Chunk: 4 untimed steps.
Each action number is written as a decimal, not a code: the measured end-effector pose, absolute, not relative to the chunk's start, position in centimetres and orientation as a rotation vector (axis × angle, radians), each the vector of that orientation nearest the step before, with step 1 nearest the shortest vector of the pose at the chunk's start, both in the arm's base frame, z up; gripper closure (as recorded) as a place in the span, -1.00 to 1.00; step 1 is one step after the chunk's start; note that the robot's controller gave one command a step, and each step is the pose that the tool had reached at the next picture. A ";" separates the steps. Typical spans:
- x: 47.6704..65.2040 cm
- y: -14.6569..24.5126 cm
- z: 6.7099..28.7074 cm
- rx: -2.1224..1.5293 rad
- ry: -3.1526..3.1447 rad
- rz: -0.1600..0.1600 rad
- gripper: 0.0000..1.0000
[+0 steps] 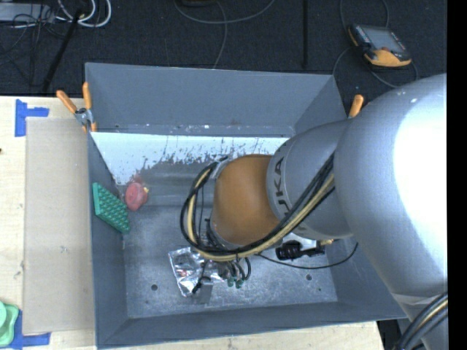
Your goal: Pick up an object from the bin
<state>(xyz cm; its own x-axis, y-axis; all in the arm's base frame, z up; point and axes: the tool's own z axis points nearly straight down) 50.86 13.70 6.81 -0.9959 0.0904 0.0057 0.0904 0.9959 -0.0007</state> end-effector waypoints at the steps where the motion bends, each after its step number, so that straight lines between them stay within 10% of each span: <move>1: 50.8 13.7 6.8 -0.146 -3.131 0.000 -1.00; 2: 50.9 13.8 6.8 -0.147 -3.132 -0.002 1.00; 3: 50.9 13.8 8.9 -0.150 -3.139 -0.002 1.00; 4: 51.1 13.8 16.6 -0.150 -3.145 -0.004 1.00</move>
Offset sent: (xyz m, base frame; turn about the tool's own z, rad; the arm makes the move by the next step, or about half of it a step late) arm 0.0000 0.0000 0.0000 0.0000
